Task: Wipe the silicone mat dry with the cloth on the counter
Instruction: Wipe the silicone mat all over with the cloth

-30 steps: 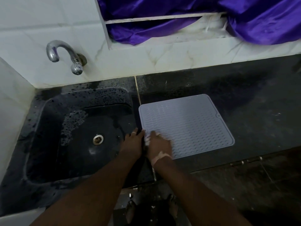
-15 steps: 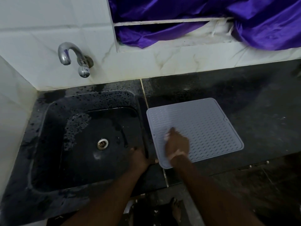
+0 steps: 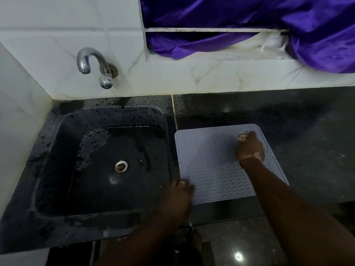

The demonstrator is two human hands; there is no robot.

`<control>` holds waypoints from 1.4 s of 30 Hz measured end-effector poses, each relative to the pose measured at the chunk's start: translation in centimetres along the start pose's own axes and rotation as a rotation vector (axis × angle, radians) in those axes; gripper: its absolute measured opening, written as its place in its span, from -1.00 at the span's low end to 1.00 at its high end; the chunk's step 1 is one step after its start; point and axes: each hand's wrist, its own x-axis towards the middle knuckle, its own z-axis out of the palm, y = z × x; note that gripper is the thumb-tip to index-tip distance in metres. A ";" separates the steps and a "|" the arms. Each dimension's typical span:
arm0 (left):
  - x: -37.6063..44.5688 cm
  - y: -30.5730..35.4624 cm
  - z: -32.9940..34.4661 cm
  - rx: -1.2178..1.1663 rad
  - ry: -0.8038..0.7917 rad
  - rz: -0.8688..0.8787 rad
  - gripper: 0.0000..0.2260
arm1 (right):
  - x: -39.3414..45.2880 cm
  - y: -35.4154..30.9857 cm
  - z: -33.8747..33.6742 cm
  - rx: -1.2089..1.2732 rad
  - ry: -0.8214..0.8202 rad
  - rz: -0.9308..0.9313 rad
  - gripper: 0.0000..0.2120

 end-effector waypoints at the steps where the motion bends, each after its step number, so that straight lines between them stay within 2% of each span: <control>1: -0.1 0.9 0.3 0.057 -0.049 0.025 -0.60 | 0.1 -0.1 0.5 -0.010 -0.030 -0.001 -0.71; 3: -0.8 2.1 1.1 0.107 -0.154 0.001 -0.60 | -1.8 -0.9 2.5 -0.095 -0.076 -0.076 -0.70; 6: 2.7 4.1 0.1 0.027 -0.162 -0.177 -0.72 | -7.9 -4.0 6.9 -0.146 -0.111 -0.412 -0.77; 8: 4.5 3.3 -2.4 -0.117 -0.328 -0.354 -0.78 | -11.6 -6.3 8.7 -0.045 -0.249 -0.615 -0.81; 9: 4.8 3.2 -2.6 -0.046 -0.292 -0.375 -0.80 | -12.2 -7.1 8.9 0.059 -0.370 -0.650 -0.81; 10: 4.3 3.7 -2.2 -0.055 -0.283 -0.342 -0.78 | -11.6 -7.9 8.6 0.164 -0.475 -0.631 -0.81; 11: 3.6 4.0 -1.5 0.007 -0.199 -0.239 -0.75 | -10.1 -8.4 7.9 0.264 -0.532 -0.580 -0.82; 12: 3.2 4.4 -1.0 0.031 -0.239 -0.225 -0.75 | -8.1 -8.4 6.9 0.337 -0.529 -0.513 -0.84; 14: 2.5 4.6 -1.0 0.122 -0.224 -0.134 -0.76 | -3.1 -6.7 4.4 0.354 -0.411 -0.377 -0.88; 16: 4.8 3.9 -1.0 0.026 -0.146 -0.252 -0.77 | 2.3 -3.4 2.0 0.220 -0.210 -0.270 -0.84; 18: 6.8 4.1 -1.7 0.040 -0.121 -0.214 -0.72 | 6.2 0.2 0.4 0.027 -0.040 -0.126 -0.79; 20: 7.4 4.0 -1.7 0.038 -0.179 -0.193 -0.67 | 7.4 2.0 0.4 -0.075 -0.009 -0.030 -0.69; 22: 7.6 4.1 -1.6 0.026 -0.200 -0.212 -0.66 | 5.8 1.2 1.8 -0.194 -0.020 -0.080 -0.67; 24: 8.2 4.2 -1.7 0.036 -0.208 -0.221 -0.68 | 2.7 -1.3 4.1 -0.280 -0.057 -0.231 -0.67; 27: 8.5 4.3 -1.4 0.099 -0.210 -0.235 -0.69 | -3.7 -6.3 7.1 -0.248 -0.175 -0.485 -0.75; 29: 8.3 4.2 -1.5 0.119 -0.230 -0.253 -0.68 | -6.5 -8.9 7.7 -0.154 -0.323 -0.628 -0.80; 31: 8.3 4.1 -1.7 0.119 -0.235 -0.250 -0.67 | -5.9 -10.4 6.7 -0.035 -0.526 -0.650 -0.81; 33: 8.7 4.0 -2.4 0.059 -0.217 -0.246 -0.70 | -2.9 -10.1 4.7 0.097 -0.598 -0.554 -0.82; 36: 10.3 3.4 -3.1 0.006 -0.157 -0.279 -0.68 | 3.8 -6.3 1.3 0.173 -0.404 -0.313 -0.80; 39: 11.3 3.2 -3.0 0.060 -0.160 -0.313 -0.58 | 9.1 -1.0 -0.8 -0.008 -0.109 -0.132 -0.78; 42: 11.8 3.1 -3.2 0.072 -0.203 -0.332 -0.61 | 9.6 0.3 0.2 -0.101 -0.048 -0.118 -0.73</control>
